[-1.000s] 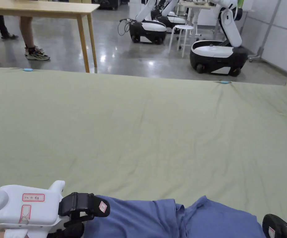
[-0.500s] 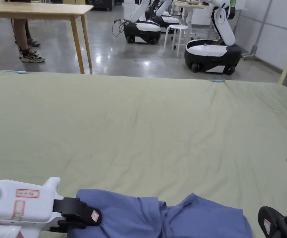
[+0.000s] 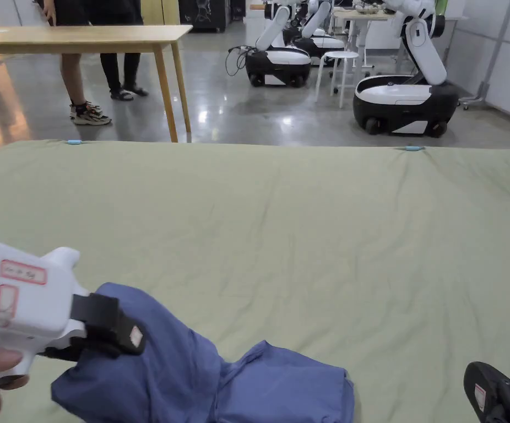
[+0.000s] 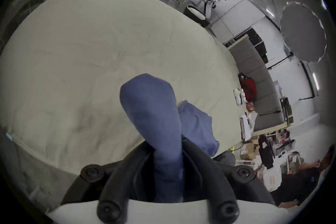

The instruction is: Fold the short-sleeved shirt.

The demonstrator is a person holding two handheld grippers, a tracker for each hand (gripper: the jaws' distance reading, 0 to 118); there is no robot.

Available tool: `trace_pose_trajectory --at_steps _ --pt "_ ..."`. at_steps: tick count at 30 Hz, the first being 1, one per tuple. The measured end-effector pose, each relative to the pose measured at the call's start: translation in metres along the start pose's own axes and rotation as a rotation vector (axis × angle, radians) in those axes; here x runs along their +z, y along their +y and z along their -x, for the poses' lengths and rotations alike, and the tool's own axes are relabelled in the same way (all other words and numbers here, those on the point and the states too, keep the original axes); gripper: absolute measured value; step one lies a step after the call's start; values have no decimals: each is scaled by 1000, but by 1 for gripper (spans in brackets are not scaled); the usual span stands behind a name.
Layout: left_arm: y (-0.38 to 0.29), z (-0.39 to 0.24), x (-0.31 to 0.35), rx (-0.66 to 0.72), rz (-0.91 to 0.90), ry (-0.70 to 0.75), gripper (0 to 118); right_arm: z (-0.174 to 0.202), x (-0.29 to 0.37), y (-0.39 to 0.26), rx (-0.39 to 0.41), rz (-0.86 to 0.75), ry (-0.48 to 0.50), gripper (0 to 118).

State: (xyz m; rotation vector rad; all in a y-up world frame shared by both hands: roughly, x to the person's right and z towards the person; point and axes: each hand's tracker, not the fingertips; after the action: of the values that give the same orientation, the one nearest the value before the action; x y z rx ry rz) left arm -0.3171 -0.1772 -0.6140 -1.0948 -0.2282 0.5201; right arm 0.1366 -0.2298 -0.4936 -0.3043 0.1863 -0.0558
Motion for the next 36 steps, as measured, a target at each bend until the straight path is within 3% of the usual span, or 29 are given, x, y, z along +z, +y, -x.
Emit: trace_pose_trajectory --at_steps 12,13,14,15,16,18,21,22,23,25,28,32,33,35,36 --pt "-31 -155 -140 -246 122 171 12 -33 15 -5 -54 -8 -68 1" --pt "-37 -162 -152 -278 116 179 22 -36 16 -5 -60 -7 -75 1" --pt "-42 -167 -166 -310 121 170 51 -39 17 -6 -67 -5 -83 1" --pt "-47 -169 -178 -323 121 153 91 -41 19 -7 -73 -4 -90 1" --pt "-53 -175 -189 -313 144 153 112 -44 20 -7 -77 -3 -98 1" --pt "-56 -174 -192 -314 110 117 101 -48 23 -8 -79 2 -111 1" --pt "-53 -164 -175 -268 58 50 98 -53 25 -11 -79 11 -124 1" --pt "-51 -159 -164 -247 36 -1 86 -54 25 -12 -79 15 -130 1" --pt "-48 -154 -154 -223 15 -46 67 -55 24 -13 -78 20 -133 1" --pt "-43 -143 -135 -153 -63 -178 3 -56 21 -15 -82 29 -136 1" --pt "-38 -119 -142 -114 -48 -356 4 -56 16 -18 -96 45 -130 1" --pt "-52 -90 -192 -39 136 -554 4 -52 14 -19 -118 59 -106 1" --pt "-59 -83 -209 -27 185 -563 4 -51 12 -20 -121 65 -102 1" --pt "-71 -73 -233 -8 225 -385 4 -49 9 -21 -125 85 -90 1" --pt "-76 -68 -245 -48 213 -364 4 -49 7 -22 -139 98 -68 1"
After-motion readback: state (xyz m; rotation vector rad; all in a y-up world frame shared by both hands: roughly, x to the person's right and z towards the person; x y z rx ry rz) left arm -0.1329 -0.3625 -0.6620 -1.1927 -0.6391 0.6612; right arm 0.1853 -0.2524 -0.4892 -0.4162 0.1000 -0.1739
